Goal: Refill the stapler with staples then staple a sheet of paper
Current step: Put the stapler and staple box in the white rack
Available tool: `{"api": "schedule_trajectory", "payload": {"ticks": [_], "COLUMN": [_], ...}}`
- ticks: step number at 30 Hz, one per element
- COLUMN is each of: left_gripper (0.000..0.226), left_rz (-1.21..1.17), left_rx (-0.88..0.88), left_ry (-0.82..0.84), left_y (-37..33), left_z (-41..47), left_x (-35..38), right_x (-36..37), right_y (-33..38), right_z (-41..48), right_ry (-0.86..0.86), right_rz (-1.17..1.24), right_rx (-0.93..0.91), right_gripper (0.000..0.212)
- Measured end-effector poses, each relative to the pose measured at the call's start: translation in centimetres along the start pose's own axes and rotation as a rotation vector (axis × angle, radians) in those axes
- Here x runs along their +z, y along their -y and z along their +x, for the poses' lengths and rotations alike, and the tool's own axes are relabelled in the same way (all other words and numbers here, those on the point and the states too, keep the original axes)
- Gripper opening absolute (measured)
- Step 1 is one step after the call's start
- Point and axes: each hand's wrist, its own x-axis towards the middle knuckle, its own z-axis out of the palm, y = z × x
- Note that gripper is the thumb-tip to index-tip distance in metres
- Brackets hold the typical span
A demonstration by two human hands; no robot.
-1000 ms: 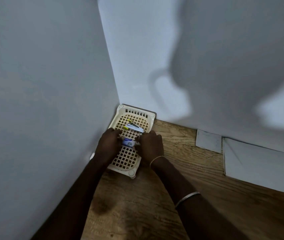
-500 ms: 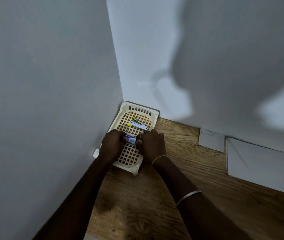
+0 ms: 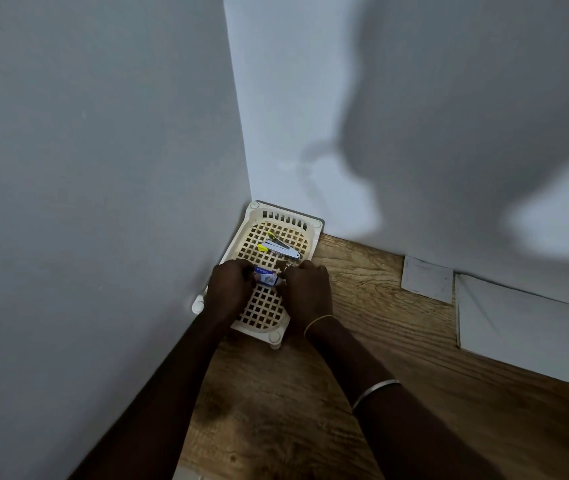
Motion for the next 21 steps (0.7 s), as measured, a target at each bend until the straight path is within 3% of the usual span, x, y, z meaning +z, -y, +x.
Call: {"api": "schedule_trajectory", "payload": {"ticks": [9,13,17,21], "left_gripper": [0.026,0.024,0.023,0.023], "left_rz": [-0.026,-0.029,-0.034,-0.017], "left_rx": [-0.007,-0.012,-0.026,-0.033], "left_ry": [-0.008,-0.007,-0.007,0.002], "left_y": [-0.1,-0.2,-0.3,-0.3], "left_z": [-0.2,-0.1,-0.2,-0.2], "left_x": [-0.1,0.0,0.0,-0.1], "right_x": [0.4,1.0,1.2,1.2], "right_y": [0.3,0.2,0.2,0.1], "right_z": [-0.7,-0.7,-0.7,-0.6], "right_ry": [-0.081,-0.082,-0.056,-0.016], "right_rz": [0.218,0.178,0.306,0.369], "right_rx": [0.120,0.111,0.126,0.100], "right_gripper": [0.038,0.025,0.035,0.030]}}
